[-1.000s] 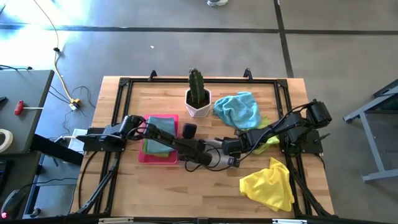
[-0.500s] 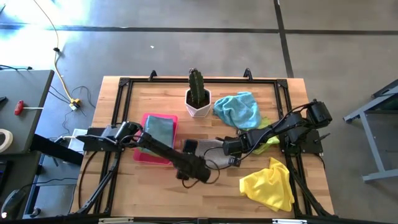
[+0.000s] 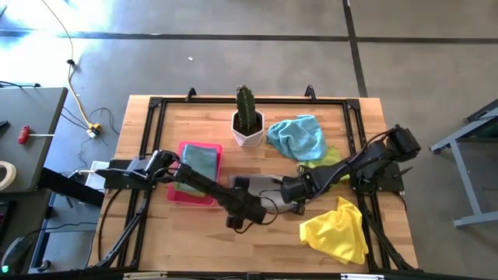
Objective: Fold microfiber towels
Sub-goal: Fold the gray towel
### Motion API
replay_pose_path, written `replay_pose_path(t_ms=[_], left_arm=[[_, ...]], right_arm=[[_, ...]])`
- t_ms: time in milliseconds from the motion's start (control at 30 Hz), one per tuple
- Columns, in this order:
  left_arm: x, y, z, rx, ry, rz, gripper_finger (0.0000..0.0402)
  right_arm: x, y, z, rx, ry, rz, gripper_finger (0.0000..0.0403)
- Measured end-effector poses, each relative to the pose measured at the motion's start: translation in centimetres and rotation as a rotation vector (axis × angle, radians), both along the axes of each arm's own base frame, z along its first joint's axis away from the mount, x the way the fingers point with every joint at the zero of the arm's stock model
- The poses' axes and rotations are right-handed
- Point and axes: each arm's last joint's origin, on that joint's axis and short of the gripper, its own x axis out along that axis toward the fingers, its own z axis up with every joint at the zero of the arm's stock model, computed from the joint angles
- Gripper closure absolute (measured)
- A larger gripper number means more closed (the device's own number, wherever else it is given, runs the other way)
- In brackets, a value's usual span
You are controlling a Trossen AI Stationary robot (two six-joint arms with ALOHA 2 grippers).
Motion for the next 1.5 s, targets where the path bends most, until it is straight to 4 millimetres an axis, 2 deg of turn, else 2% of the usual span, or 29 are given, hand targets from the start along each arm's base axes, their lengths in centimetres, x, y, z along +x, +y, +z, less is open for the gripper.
replay_pose_path(t_ms=[167, 300, 400, 533, 667, 733, 867, 1000, 1133, 1267, 1500], left_arm=[[-0.8, -0.6, -0.5, -0.089, 0.032, 0.060, 0.0230], [-1.1, -2.4, -0.3, -0.173, 0.015, 0.115, 0.0230], [-1.2, -3.7, -0.3, -0.260, 0.023, 0.111, 0.0230], [-0.8, -4.8, 0.4, -0.275, 0.006, 0.057, 0.0230], [-0.4, -5.5, 2.5, -0.232, -0.033, -0.006, 0.0230], [-0.5, -5.3, 3.2, -0.180, -0.037, -0.019, 0.0230], [-1.0, -4.8, 3.2, -0.109, 0.003, -0.021, 0.0229], [-1.2, -4.6, 2.9, -0.078, 0.004, -0.022, 0.0229], [-1.5, -4.4, 2.0, -0.073, 0.015, -0.005, 0.0229], [-1.7, -4.3, 0.9, -0.078, 0.004, 0.018, 0.0229], [-1.9, -4.5, 0.1, -0.151, -0.013, 0.035, 0.0229]], right_arm=[[-1.6, 1.1, 1.4, -0.010, -0.012, -0.065, 0.0309], [-2.3, 1.5, 1.8, 0.001, -0.008, -0.178, 0.0309], [-2.3, 1.6, 1.8, 0.017, -0.019, -0.227, 0.0308], [-1.8, 1.5, 1.8, 0.045, -0.058, -0.238, 0.0296], [-1.1, 0.9, 1.5, 0.063, -0.114, -0.266, 0.0262], [-1.3, 0.5, 0.7, 0.078, -0.115, -0.299, 0.0241], [-2.2, -0.5, -2.0, 0.150, -0.117, -0.366, 0.0212], [-2.2, -1.0, -3.8, 0.291, -0.261, -0.381, 0.0210], [-2.6, -1.6, -5.1, 0.350, -0.347, -0.414, 0.0218], [-3.0, -1.7, -5.4, 0.347, -0.339, -0.421, 0.0222], [-2.5, -1.6, -3.7, 0.266, -0.294, -0.357, 0.0222]])
